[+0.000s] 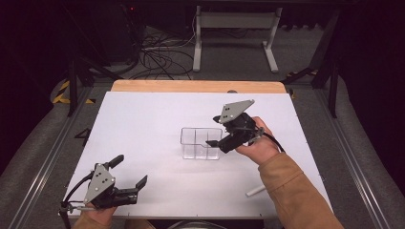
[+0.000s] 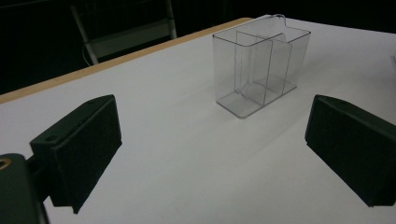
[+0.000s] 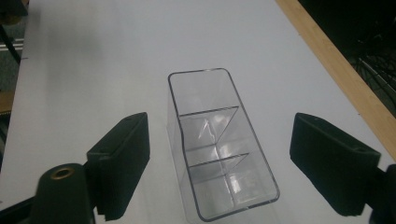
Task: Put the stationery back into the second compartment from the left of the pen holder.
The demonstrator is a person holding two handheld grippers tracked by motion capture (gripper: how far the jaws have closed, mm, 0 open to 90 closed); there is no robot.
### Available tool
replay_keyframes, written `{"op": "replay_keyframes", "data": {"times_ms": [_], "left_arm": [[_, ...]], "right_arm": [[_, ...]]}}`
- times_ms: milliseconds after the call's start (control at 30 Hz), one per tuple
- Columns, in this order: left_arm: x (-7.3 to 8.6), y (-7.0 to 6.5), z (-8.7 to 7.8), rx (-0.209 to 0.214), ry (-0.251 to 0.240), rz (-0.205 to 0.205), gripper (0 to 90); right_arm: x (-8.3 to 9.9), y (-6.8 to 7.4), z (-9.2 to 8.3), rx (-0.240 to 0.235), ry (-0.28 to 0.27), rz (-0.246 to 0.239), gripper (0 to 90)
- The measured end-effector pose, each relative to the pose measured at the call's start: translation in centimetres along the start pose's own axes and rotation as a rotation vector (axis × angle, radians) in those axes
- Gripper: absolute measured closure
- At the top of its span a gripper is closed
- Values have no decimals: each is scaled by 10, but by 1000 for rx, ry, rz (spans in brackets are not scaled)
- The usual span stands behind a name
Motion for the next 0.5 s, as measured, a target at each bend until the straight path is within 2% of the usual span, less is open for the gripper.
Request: {"op": "replay_keyframes", "data": {"times_ms": [200, 333, 433, 500], "left_arm": [[0, 0, 0, -5, 0, -1, 45], [0, 0, 0, -3, -1, -2, 45], [0, -1, 0, -3, 0, 1, 45], [0, 0, 0, -4, -2, 2, 45]], "right_arm": [[4, -7, -13, 7, -35, 60, 110], [9, -11, -19, 18, -50, 97, 12], [14, -12, -25, 13, -56, 115, 0], [19, -12, -30, 29, -47, 108, 0]]}}
Point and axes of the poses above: each handheld gripper's, and its own axes: z roughly forward along the jaws, x roughly out of its underside, y roughly to its left, the point moved 6 cm from there along z, roughly forward along the jaws, and after that the axes turned 1 degree about -z, right-handed, at the moved point
